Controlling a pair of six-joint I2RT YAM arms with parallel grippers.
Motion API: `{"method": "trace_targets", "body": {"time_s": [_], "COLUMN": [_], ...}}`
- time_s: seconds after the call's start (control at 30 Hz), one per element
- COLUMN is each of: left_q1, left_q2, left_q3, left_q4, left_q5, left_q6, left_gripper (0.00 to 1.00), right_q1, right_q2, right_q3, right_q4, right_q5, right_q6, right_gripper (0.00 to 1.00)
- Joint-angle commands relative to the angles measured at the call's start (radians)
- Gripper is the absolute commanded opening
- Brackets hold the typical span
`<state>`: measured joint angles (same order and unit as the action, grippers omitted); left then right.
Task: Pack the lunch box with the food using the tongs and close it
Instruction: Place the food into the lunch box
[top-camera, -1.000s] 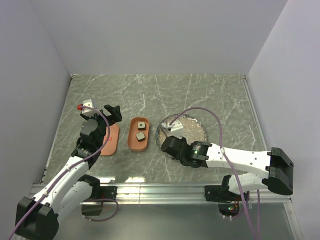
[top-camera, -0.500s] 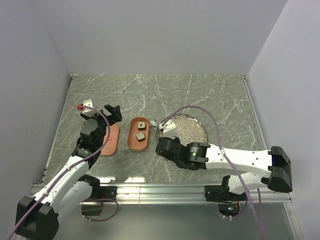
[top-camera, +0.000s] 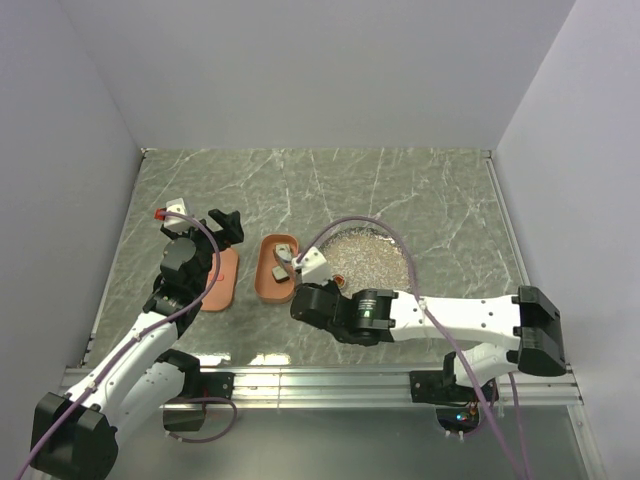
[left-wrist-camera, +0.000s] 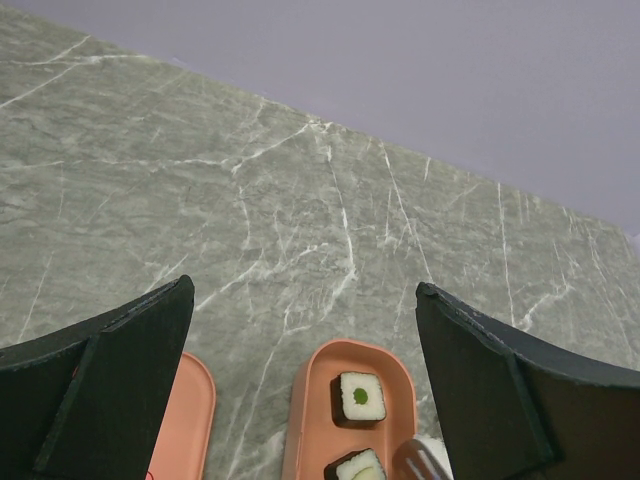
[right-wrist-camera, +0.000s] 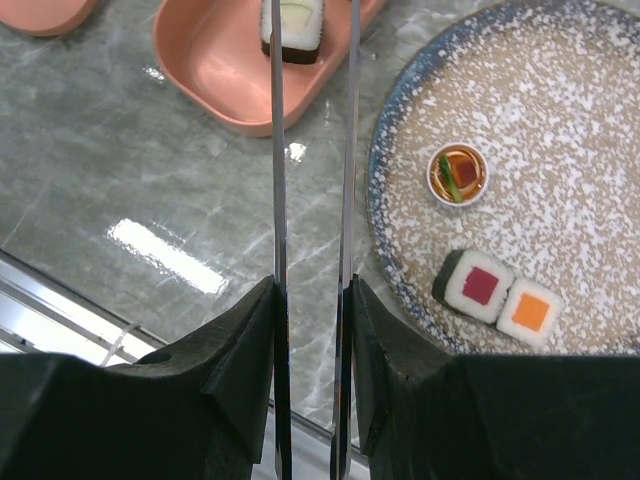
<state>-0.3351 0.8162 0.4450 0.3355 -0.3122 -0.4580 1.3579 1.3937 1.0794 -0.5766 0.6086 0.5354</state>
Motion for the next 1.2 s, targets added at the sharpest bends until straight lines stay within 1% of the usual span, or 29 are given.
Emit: {"method": "trace_targets", "body": {"time_s": [0.0,0.6,0.93,1.03,1.13,1.17], "left_q1": [0.005,0.008,0.008,0.008,0.008,0.008], "left_q2": [-0.005,-0.002,0.014,0.018,0.021,0.021], "left_q3": [0.026,0.023,0.026,0.027,0.029,0.029], "left_q4": [0.042,0.046,0.053,0.054,0.054,0.054], "left_q5": [0.001,-0.002,-0.004,-0.002,-0.005,-0.004], "left_q6": [-0.007,-0.005,-0.007,-0.005,-0.004,-0.005], "left_gripper": [0.99,1.00,0.99,0.99,0.99,0.99], "right_q1": [0.006,-0.091,-0.128,-0.141,-0.146,-0.148], "right_q2": [0.036,0.136,0.182,0.188,0.199,0.200], "right_q3": [0.069,0.105,0.122,0.125,0.132,0.135], "right_q4": [0.066,0.185,0.211,0.215,0.210,0.210], "right_q5": [0.014,-0.098,-0.125,-0.132,-0.127,-0.125], "right_q6": [-0.043,-0.140,-0.166,-0.170,-0.170,-0.173], "right_gripper": [0.27,0.27,0.27,0.29,0.33,0.37]}}
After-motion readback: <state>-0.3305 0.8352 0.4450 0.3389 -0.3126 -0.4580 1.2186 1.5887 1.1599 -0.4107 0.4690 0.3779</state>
